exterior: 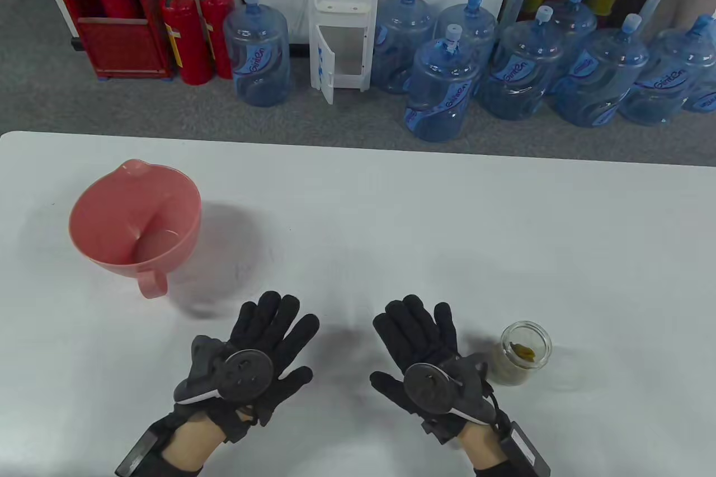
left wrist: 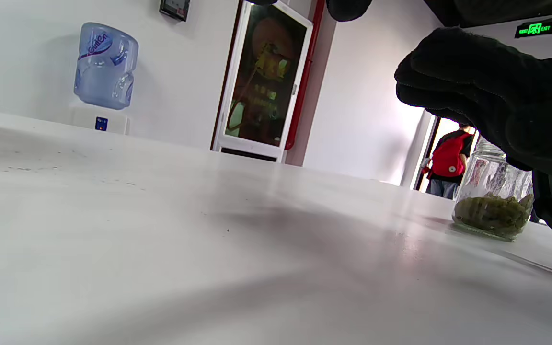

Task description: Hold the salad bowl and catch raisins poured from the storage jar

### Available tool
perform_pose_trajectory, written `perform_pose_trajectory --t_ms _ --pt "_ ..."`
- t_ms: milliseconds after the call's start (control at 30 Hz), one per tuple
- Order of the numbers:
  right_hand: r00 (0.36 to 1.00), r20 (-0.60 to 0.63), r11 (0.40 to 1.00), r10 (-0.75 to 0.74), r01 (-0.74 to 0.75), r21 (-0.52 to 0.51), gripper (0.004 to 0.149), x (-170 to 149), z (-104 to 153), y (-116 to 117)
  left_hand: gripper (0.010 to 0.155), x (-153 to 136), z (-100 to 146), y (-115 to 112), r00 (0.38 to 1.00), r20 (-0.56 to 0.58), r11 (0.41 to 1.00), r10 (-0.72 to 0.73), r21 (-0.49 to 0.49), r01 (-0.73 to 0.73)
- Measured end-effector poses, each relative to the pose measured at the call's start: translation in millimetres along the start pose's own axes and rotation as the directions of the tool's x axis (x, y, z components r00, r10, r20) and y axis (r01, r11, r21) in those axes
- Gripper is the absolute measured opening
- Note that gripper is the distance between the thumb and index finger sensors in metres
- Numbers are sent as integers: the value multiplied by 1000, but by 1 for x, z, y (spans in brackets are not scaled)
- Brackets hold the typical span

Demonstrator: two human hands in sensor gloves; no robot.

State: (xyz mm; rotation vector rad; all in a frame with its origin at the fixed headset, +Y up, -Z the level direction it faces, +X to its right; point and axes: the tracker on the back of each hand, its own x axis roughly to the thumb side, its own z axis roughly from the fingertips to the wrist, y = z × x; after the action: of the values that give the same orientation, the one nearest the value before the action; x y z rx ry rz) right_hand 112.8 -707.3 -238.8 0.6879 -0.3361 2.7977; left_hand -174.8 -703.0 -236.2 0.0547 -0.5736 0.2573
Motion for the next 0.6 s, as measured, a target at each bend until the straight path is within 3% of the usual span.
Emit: perform_pose_trajectory --t_ms 600 --pt "1000 4 1000 -8 8 4 90 0 1 1 72 -2 0 -1 1000 -8 1000 13 -12 -13"
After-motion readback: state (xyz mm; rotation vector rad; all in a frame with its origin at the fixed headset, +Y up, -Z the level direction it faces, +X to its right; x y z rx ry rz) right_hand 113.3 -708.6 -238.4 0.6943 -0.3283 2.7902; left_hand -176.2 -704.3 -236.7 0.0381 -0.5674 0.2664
